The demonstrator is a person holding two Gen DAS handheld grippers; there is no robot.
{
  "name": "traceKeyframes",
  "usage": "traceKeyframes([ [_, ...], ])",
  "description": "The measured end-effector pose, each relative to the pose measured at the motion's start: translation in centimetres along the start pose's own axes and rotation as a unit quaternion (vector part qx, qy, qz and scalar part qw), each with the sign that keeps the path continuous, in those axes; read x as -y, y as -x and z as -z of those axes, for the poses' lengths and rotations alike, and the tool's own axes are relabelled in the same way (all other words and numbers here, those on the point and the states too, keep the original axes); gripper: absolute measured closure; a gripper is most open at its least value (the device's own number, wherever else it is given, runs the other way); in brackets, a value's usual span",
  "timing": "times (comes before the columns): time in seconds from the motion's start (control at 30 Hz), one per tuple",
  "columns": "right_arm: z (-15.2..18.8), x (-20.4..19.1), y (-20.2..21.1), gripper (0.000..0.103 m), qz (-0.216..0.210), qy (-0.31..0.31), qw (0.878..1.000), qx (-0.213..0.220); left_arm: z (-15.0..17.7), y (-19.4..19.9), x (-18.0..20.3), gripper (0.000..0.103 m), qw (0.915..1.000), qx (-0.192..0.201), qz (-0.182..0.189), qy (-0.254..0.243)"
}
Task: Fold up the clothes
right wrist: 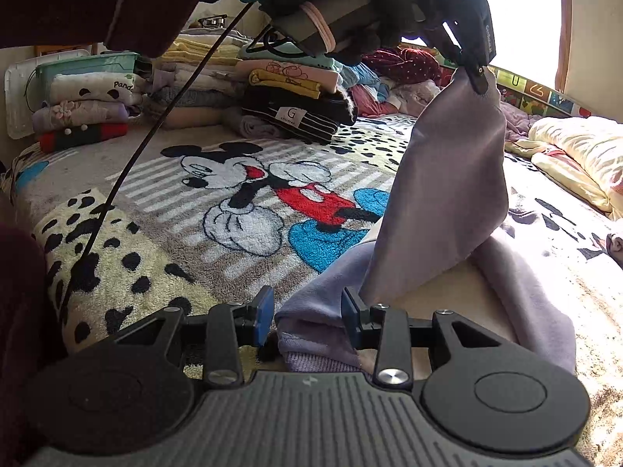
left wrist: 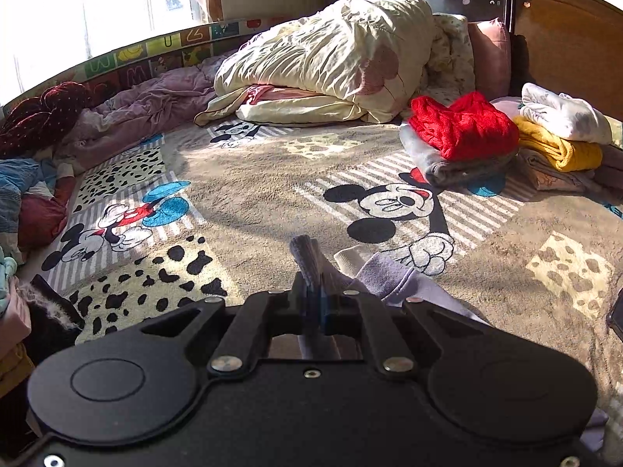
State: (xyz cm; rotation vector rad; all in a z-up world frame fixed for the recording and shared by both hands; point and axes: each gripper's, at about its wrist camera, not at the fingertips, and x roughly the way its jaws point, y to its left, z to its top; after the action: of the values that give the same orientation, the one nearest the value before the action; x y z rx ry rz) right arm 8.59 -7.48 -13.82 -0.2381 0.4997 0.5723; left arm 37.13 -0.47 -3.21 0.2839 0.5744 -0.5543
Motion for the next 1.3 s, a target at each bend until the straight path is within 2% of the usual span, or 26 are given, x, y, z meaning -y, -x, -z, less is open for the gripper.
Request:
traceKeyframes([
  [0.1,0.3,-0.2,-0.1,0.063,-0.004,0.006,1.000,0.002,1.3,-1.9,-1.2,0.099,0.9997,-0.009,0.015,0.019],
  [0.17,0.6,-0.3,0.0,0.062,-0.008,0.006,1.000,0.007,2.1,-2.0,-2.2,0.099,0.9972,0.013,0.051,0.053],
  [0.3,1.1,-0.5,0.1,0.057,-0.014,0.007,1.000,0.010,3.0,-0.4,-3.7,0.099,0.9804,0.088,0.144,0.102],
  [0.37,1.1,-0.5,0.2,0.056,-0.017,0.003,1.000,0.014,3.3,-0.5,-4.4,0.100,0.9744,0.101,0.159,0.123],
  [0.5,0.9,-0.1,0.7,0.056,-0.021,-0.012,0.999,0.028,4.1,-4.4,-4.5,0.100,0.9855,0.032,0.125,0.110],
  [0.53,0.9,0.0,0.8,0.056,-0.021,-0.014,0.999,0.031,4.3,-5.3,-4.4,0.100,0.9865,0.017,0.122,0.108],
  [0.6,0.7,0.1,0.7,0.056,-0.021,-0.017,0.999,0.031,4.6,-5.9,-4.3,0.100,0.9827,0.021,0.142,0.117],
  [0.67,0.8,0.3,0.6,0.056,-0.022,-0.024,0.999,0.029,4.8,-5.4,-5.1,0.100,0.9686,0.063,0.182,0.158],
  [0.7,0.8,0.4,0.4,0.056,-0.024,-0.027,0.999,0.025,5.1,-5.0,-6.0,0.100,0.9528,0.092,0.212,0.197],
  [0.73,0.9,0.5,0.3,0.056,-0.024,-0.029,0.999,0.023,5.4,-4.9,-6.5,0.100,0.9431,0.108,0.228,0.216],
  [0.77,1.1,0.5,0.2,0.056,-0.025,-0.029,0.999,0.022,5.5,-5.0,-6.8,0.100,0.9384,0.112,0.236,0.227],
  [0.8,1.2,0.5,0.2,0.056,-0.026,-0.030,0.999,0.021,5.6,-5.5,-7.1,0.100,0.9401,0.102,0.228,0.232],
  [0.83,1.3,0.5,0.1,0.056,-0.026,-0.030,0.999,0.021,5.6,-6.3,-7.1,0.100,0.9498,0.073,0.204,0.226],
  [0.93,1.5,0.4,0.1,0.056,-0.026,-0.028,0.999,0.022,5.5,-7.9,-6.3,0.100,0.9671,0.019,0.163,0.194],
  [1.0,1.5,0.5,0.1,0.056,-0.026,-0.028,0.999,0.022,5.4,-8.1,-6.0,0.100,0.9700,0.012,0.153,0.189],
  [1.13,1.3,0.7,0.4,0.056,-0.029,-0.033,0.999,0.024,6.0,-8.3,-6.4,0.096,0.9765,-0.009,0.096,0.193],
  [1.2,1.0,1.0,1.1,0.056,-0.034,-0.038,0.998,0.030,6.3,-7.3,-6.5,0.090,0.9782,0.000,0.078,0.193],
  [1.23,0.9,1.2,1.5,0.056,-0.036,-0.040,0.998,0.034,6.4,-6.3,-6.5,0.090,0.9798,0.009,0.061,0.190],
  [1.3,0.2,2.1,2.8,0.056,-0.043,-0.054,0.997,0.045,6.6,-4.3,-6.4,0.090,0.9796,0.031,0.053,0.191],
])
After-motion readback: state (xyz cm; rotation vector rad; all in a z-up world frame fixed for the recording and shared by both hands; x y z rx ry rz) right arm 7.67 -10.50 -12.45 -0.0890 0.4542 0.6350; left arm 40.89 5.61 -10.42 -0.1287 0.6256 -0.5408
